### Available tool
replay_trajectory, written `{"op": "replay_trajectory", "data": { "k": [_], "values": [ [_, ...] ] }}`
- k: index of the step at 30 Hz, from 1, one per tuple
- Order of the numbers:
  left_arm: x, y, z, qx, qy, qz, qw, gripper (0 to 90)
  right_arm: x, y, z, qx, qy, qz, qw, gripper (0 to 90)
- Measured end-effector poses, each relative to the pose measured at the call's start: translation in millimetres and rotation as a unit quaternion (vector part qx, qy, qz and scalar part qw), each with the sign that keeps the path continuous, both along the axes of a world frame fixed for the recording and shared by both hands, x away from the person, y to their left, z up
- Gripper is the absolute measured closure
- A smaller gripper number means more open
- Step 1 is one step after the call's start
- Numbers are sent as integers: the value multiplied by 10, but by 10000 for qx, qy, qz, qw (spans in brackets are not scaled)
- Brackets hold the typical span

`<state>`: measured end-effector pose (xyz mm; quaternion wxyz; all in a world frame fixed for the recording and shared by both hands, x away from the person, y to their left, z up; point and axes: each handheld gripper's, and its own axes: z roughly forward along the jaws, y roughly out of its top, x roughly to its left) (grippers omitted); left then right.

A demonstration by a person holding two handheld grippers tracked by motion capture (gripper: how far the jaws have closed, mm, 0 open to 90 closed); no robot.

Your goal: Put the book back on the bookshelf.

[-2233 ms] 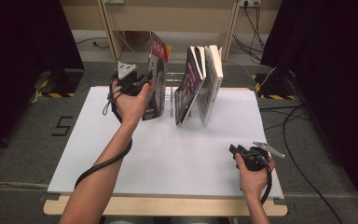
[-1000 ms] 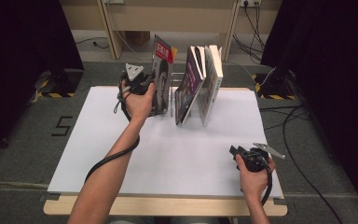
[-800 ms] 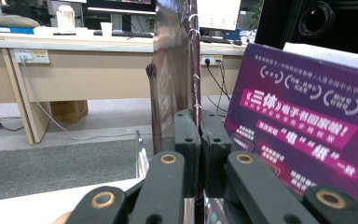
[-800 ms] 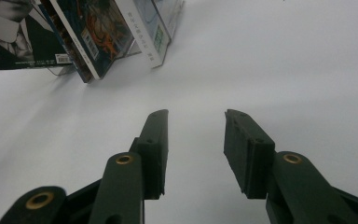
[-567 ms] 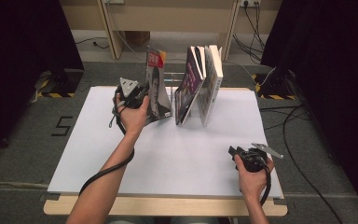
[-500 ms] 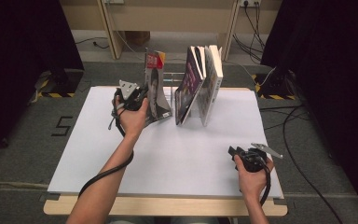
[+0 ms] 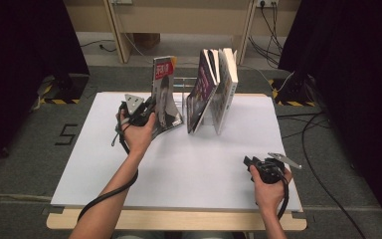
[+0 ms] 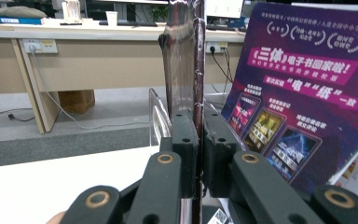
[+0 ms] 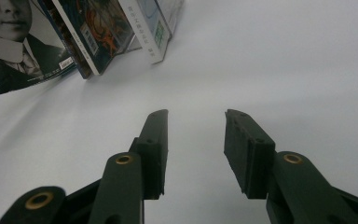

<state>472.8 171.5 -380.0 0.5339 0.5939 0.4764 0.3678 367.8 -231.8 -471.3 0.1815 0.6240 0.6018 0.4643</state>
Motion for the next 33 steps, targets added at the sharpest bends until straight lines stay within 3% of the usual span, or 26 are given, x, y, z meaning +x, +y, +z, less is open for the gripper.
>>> {"op": "replay_trajectory", "data": {
  "k": [10,15,19,23,27,33],
  "values": [
    [-158,76,-35,78,310,-92,9994,830,1,-30,-1,21,4,-41,10000,606],
    [-154,113,-42,75,499,-182,9986,791,2,-32,2,12,12,-63,10000,605],
    [-117,132,-25,122,541,-201,9983,726,7,-31,-9,11,34,-67,10000,605],
    [-61,74,57,118,493,-230,9984,546,9,-38,-12,11,49,-76,10000,605],
    [61,13,179,153,463,-181,9986,510,8,-49,-10,15,40,-81,10000,604],
    [254,22,312,-91,600,-118,9981,540,15,-60,-27,7,102,-64,9999,600]
  ]
}}
